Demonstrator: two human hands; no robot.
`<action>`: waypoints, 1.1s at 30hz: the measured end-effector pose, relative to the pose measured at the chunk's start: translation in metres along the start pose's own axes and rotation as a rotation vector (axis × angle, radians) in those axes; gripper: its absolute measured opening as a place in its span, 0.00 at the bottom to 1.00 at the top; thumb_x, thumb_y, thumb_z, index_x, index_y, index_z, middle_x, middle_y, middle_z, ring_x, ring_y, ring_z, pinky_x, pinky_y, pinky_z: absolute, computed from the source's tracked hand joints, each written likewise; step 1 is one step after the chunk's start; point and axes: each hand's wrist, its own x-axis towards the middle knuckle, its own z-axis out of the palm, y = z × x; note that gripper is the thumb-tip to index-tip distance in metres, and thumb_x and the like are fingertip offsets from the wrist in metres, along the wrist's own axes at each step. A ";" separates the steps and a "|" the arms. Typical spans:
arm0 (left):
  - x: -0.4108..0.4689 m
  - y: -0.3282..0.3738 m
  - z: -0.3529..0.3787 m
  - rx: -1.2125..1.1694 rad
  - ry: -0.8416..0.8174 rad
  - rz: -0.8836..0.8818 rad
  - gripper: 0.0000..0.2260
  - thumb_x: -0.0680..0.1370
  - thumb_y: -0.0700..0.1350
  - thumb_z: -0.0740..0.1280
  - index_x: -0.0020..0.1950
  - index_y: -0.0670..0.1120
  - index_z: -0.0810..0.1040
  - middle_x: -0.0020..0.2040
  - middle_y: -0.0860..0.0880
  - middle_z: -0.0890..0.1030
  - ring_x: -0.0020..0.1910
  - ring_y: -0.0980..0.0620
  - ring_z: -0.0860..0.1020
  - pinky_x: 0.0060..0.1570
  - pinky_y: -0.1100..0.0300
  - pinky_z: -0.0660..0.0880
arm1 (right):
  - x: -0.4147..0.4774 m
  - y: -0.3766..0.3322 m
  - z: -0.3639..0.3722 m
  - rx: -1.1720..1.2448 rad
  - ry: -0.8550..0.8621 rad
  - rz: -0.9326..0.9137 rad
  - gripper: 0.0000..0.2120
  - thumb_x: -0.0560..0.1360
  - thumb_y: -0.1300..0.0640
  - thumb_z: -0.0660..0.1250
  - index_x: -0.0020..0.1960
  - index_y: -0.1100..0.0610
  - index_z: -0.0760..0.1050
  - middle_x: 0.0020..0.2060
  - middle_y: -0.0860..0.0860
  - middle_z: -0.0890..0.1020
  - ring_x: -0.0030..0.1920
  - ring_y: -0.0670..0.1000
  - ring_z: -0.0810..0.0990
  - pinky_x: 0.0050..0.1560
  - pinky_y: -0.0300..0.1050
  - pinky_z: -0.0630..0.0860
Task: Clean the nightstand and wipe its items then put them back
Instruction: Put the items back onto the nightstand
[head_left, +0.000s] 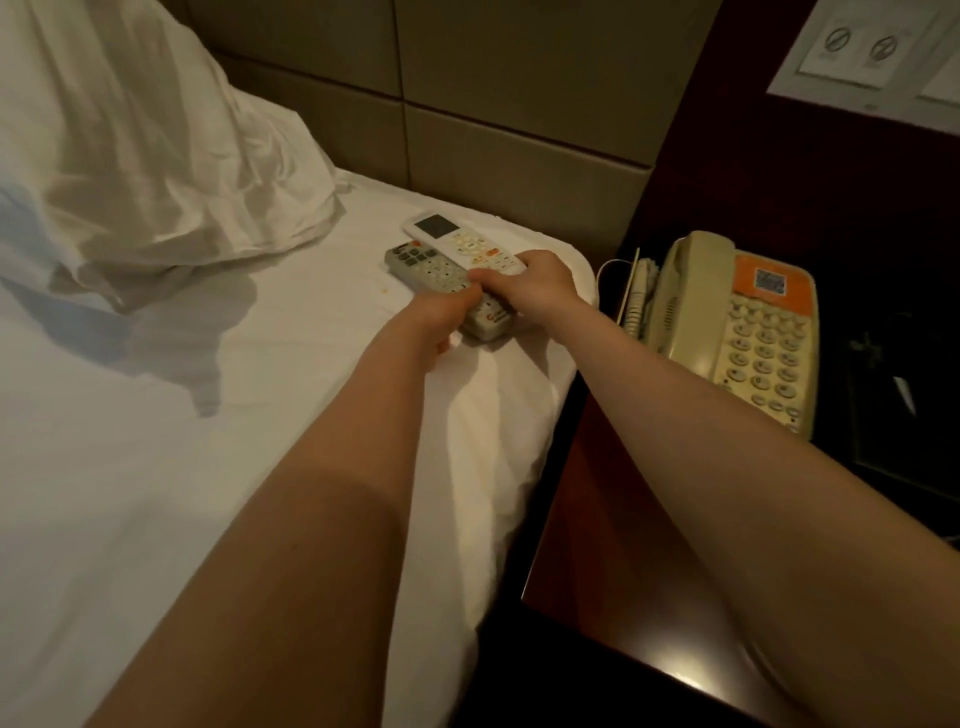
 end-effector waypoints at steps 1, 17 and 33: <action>-0.001 0.000 0.000 -0.001 -0.003 0.004 0.21 0.81 0.48 0.59 0.73 0.45 0.63 0.64 0.43 0.75 0.61 0.47 0.75 0.55 0.59 0.74 | -0.001 0.001 -0.002 -0.026 0.030 0.002 0.22 0.70 0.43 0.71 0.53 0.59 0.78 0.50 0.53 0.82 0.47 0.50 0.79 0.43 0.41 0.73; -0.050 -0.024 -0.018 -0.229 -0.082 -0.023 0.17 0.79 0.35 0.55 0.68 0.41 0.68 0.56 0.43 0.76 0.55 0.45 0.75 0.62 0.50 0.71 | -0.079 0.010 -0.016 0.625 -0.240 0.453 0.08 0.70 0.67 0.70 0.48 0.65 0.75 0.36 0.57 0.79 0.26 0.51 0.79 0.27 0.40 0.78; -0.143 -0.065 0.024 -0.208 -0.166 -0.075 0.17 0.80 0.33 0.52 0.69 0.38 0.67 0.59 0.38 0.75 0.55 0.42 0.73 0.62 0.46 0.69 | -0.211 0.064 -0.035 0.955 -0.266 0.565 0.05 0.73 0.63 0.68 0.49 0.61 0.75 0.38 0.54 0.80 0.30 0.46 0.81 0.27 0.34 0.77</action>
